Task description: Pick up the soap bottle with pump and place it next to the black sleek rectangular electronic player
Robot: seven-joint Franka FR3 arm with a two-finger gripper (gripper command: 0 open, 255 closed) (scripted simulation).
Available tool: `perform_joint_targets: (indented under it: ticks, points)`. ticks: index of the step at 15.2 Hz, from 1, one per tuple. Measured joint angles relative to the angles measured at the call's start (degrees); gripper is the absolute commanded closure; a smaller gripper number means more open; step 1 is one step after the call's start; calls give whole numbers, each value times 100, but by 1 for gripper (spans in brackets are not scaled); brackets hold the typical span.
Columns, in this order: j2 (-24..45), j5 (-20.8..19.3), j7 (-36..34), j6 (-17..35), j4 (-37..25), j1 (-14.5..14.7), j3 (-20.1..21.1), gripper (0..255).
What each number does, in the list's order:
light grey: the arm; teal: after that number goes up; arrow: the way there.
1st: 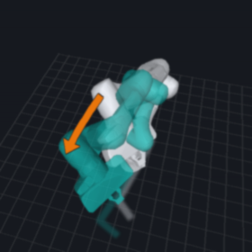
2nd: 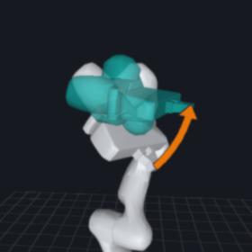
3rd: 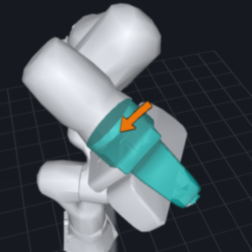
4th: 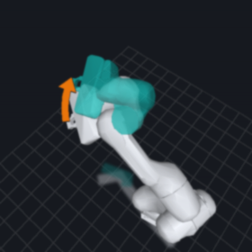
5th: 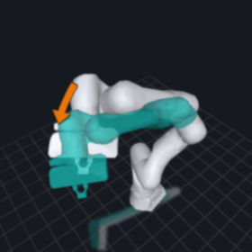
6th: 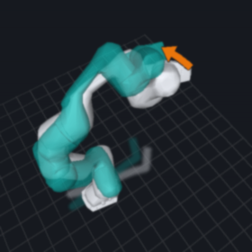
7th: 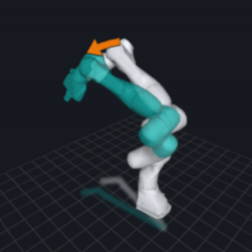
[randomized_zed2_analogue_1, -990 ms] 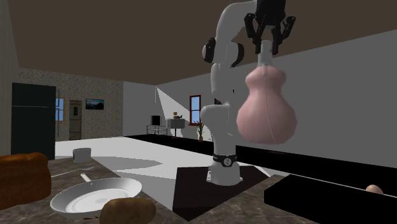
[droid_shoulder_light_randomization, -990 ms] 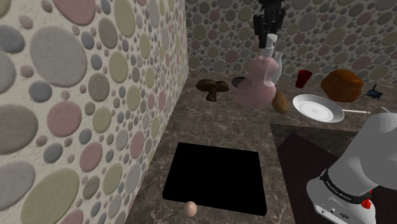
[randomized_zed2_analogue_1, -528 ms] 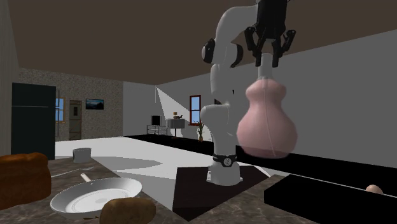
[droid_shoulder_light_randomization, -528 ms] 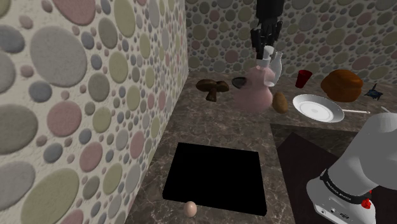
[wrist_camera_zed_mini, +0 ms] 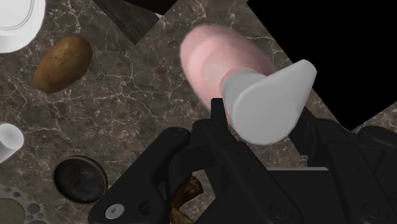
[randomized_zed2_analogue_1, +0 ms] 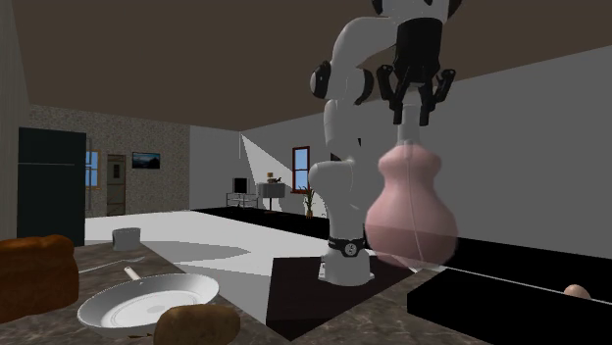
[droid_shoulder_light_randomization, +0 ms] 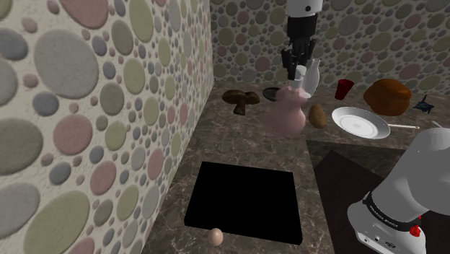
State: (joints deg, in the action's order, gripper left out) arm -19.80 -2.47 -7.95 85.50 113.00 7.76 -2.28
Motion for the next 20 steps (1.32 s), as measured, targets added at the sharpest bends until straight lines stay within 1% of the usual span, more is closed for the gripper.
perform_joint_targets:
  ticks: [14, 20]
  points:
    - [-103, -11, -34, 1077, 1182, -5, -13, 255]
    - [-40, -11, -60, 1559, 1601, -1, -11, 255]
